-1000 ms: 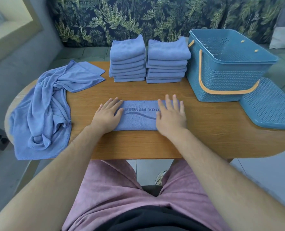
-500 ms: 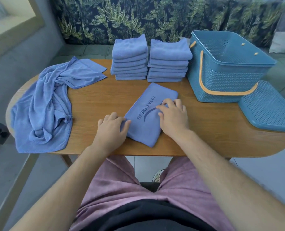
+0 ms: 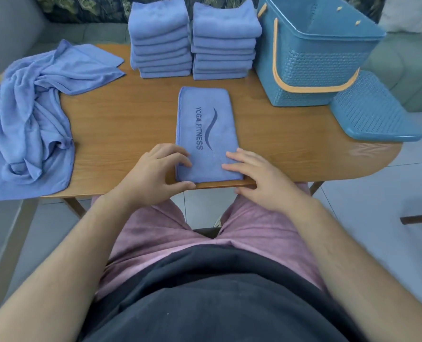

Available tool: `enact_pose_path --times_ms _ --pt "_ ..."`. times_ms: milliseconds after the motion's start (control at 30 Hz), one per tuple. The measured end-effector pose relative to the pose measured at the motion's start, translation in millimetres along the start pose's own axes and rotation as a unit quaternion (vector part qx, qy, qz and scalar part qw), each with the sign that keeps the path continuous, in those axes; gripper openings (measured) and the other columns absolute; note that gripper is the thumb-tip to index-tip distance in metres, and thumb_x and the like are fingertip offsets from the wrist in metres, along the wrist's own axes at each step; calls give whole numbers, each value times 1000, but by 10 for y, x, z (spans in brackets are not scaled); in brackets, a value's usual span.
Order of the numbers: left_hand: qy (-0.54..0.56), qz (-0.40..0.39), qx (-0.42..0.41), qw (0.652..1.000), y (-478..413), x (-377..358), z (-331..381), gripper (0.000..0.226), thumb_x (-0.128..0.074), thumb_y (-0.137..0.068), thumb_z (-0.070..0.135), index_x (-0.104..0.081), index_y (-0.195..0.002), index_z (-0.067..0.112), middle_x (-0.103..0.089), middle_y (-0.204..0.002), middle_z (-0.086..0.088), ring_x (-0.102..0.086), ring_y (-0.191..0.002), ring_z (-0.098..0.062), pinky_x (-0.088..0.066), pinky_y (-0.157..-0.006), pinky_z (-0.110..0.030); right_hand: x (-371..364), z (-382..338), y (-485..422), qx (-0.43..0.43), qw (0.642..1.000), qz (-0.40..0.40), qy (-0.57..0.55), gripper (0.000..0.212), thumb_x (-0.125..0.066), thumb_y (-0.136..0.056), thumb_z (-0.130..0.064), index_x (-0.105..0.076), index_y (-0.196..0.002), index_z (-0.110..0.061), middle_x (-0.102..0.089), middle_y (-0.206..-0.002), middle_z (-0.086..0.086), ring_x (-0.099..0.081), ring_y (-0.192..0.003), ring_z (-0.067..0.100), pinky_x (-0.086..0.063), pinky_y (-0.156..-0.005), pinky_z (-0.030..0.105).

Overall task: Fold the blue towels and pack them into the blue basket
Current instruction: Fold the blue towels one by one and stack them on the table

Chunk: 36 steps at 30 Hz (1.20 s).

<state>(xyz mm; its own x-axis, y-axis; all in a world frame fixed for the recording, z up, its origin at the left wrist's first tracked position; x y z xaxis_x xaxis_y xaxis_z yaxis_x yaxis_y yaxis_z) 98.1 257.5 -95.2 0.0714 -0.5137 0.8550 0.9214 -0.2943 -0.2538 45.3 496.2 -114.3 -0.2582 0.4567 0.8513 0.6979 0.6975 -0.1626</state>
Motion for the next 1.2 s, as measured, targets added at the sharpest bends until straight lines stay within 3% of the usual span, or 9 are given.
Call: enact_pose_path --times_ms 67,200,333,500,633,733,867,1033,1200 --pt "-14 -34 2 999 28 -15 -28 57 -70 -71 66 -61 -116 32 -53 -130 16 -49 -124 -14 -43 -98 -46 13 -15 -16 7 1000 24 1 64 -88 -74 -20 -64 -133 -26 -51 -149 -6 -37 -144 16 -31 -119 35" --pt "-69 -57 -10 996 52 -33 3 62 -89 -62 38 -59 -116 32 -55 -119 14 -49 -110 -18 -42 -87 -41 46 -61 0 23 999 48 -8 50 -87 -74 -27 -73 -121 -23 -62 -136 -4 -49 -133 19 -39 -112 36" --pt "-45 -42 -55 997 40 37 115 32 -76 -72 34 -63 -101 26 -57 -97 12 -49 -86 -19 -46 -77 -41 110 -146 20 49 996 70 -18 28 -83 -80 -24 -78 -107 -20 -71 -123 -6 -61 -116 17 -47 -100 36" --pt "132 -24 60 989 92 223 127 18 -76 -84 39 -67 -86 25 -63 -77 8 -57 -75 -14 -46 -72 -30 257 -167 52 -37 990 58 -126 16 -79 -86 -23 -77 -102 -21 -73 -99 -11 -66 -95 9 -51 -89 37" --pt "347 -29 116 930 103 245 110 20 -78 -84 19 -65 -88 5 -62 -81 -22 -53 -72 -21 -44 -67 -33 323 -231 95 -89 957 17 -277 13 -78 -87 -17 -75 -100 -17 -76 -95 -2 -69 -88 22 -55 -82 35" --pt "429 18 136 893 47 284 65 29 -78 -81 21 -60 -88 0 -59 -81 -21 -54 -76 -23 -46 -65 -35 381 -229 12 -114 933 45 -338 16 -78 -86 -18 -72 -100 -18 -76 -97 2 -70 -86 29 -57 -63 33" --pt "399 62 169 899 -139 396 -80 44 -78 -77 42 -63 -93 4 -58 -86 -30 -54 -75 -23 -46 -65 -38 469 -107 -314 -148 928 80 -332 11 -75 -89 -21 -66 -96 -19 -74 -91 3 -65 -69 10 -50 -49 30" --pt "274 105 215 932 -464 549 -433 20 -75 -87 40 -69 -85 21 -64 -79 11 -54 -71 -6 -42 -71 -26 521 104 -891 -154 959 90 -221 13 -68 -94 -36 -68 -89 -24 -71 -89 -1 -59 -72 7 -48 -68 26" --pt "180 106 264 942 -761 494 -766 19 -73 -88 40 -69 -87 21 -66 -88 3 -55 -71 -2 -42 -64 -14 441 299 -1365 -169 973 87 -129 17 -64 -94 -41 -65 -86 -25 -65 -88 -10 -59 -80 5 -41 -68 22"
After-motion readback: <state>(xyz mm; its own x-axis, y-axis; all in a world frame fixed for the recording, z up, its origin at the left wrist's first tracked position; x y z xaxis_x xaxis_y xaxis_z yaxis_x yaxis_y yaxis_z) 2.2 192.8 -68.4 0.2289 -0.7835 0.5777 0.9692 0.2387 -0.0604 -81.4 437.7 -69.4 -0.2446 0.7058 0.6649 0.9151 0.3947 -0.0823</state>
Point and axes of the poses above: each hand's wrist, its own y-axis away from the middle knuckle, its own x-axis out of the back of the hand, z = x × y, the point moved 6 cm from there along -y, towards the middle knuckle
